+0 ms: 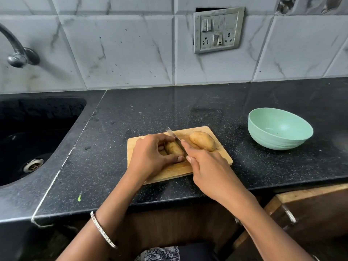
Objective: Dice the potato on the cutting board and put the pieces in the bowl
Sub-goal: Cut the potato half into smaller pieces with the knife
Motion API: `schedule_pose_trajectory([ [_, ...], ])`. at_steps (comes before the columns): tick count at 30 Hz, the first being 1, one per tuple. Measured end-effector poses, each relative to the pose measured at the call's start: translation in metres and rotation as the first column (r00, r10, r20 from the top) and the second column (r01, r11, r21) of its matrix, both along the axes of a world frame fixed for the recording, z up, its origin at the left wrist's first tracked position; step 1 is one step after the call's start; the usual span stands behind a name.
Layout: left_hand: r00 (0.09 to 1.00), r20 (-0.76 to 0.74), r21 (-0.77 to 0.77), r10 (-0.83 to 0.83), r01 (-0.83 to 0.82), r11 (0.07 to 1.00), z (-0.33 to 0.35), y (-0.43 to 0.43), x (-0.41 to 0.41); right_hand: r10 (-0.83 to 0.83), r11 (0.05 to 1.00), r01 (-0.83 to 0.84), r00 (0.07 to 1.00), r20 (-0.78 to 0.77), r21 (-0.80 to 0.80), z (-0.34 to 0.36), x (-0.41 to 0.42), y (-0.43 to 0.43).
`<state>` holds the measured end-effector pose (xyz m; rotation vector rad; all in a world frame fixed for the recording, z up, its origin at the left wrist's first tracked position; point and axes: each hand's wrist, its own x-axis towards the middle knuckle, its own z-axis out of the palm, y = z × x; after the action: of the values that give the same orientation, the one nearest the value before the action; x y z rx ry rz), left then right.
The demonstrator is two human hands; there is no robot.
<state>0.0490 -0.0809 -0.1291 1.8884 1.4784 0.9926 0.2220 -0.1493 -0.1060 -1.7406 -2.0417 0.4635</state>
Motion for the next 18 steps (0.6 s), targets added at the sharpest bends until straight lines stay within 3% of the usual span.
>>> schedule_pose_trajectory([
  [13, 0.99, 0.144, -0.075, -0.008, 0.019, 0.997, 0.0, 0.001, -0.002, 0.018, 0.998, -0.016, 0.999, 0.033, -0.062, -0.005, 0.012, -0.026],
  [18, 0.998, 0.059, -0.031, -0.022, 0.024, 0.999, 0.005, -0.002, -0.002, -0.004, 0.999, 0.007, 0.997, 0.083, -0.041, -0.006, 0.007, -0.025],
])
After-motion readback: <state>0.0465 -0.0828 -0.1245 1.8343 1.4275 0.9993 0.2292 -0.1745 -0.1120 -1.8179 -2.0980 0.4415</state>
